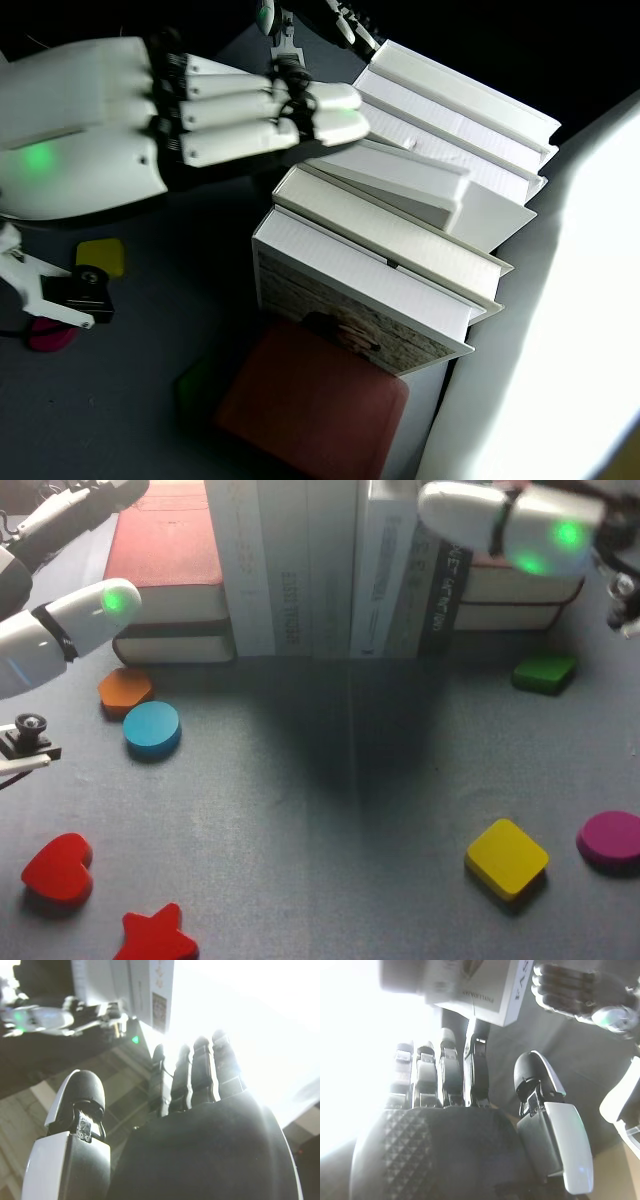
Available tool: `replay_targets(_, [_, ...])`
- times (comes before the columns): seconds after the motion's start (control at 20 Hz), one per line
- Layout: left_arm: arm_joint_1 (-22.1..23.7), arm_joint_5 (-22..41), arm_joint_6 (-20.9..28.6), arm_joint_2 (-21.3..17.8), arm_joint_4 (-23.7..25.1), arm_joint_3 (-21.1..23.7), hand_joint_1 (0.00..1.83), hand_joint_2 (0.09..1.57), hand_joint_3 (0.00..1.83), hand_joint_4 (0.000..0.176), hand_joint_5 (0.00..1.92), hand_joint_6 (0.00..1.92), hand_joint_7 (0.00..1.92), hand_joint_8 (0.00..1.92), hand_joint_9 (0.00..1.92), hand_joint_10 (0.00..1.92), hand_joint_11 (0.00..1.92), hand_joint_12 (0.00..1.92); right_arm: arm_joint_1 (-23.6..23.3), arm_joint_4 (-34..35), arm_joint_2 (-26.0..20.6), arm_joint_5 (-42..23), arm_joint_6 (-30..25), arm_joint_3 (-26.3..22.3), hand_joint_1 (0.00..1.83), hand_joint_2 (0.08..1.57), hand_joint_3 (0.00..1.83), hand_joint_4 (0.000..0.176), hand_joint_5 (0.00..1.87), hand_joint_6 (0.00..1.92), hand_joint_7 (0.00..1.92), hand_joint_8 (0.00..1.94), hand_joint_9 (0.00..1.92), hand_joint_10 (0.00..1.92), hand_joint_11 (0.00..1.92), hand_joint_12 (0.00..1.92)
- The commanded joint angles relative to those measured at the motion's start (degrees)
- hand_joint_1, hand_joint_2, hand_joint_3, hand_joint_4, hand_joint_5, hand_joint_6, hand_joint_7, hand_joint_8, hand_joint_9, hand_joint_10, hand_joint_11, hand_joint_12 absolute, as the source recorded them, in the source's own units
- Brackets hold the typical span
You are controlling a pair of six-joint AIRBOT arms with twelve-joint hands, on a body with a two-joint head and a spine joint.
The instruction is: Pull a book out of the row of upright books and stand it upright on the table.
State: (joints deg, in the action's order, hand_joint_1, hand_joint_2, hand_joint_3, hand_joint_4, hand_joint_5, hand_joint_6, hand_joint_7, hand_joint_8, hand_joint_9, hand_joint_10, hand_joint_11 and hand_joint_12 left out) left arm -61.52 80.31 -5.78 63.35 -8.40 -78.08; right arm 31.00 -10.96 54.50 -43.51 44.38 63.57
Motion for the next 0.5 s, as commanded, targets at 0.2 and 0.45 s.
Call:
replay_targets(0.2, [-0.03, 7.60, 0.39, -0.37, -1.97, 0.26, 0.29, 1.38, 0.00, 0.007, 0.19, 0.00, 0.05, 0.00, 0.00, 0.00, 0.00, 0.00, 5.44, -2.98, -1.58, -12.18, -5.05, -2.81, 0.09, 1.45, 0.00, 0.000, 0.82, 0.57, 0.17, 0.00, 0.00, 0.00, 0.00, 0.00])
replay_targets(0.45, [-0.32, 7.90, 0.38, -0.38, -2.38, 0.34, 0.35, 1.38, 0.00, 0.000, 0.22, 0.01, 0.07, 0.01, 0.00, 0.00, 0.00, 0.00, 9.44, -4.98, -2.09, -16.75, -8.54, -4.33, 0.06, 1.42, 0.00, 0.000, 0.84, 0.51, 0.26, 0.01, 0.00, 0.00, 0.00, 0.00])
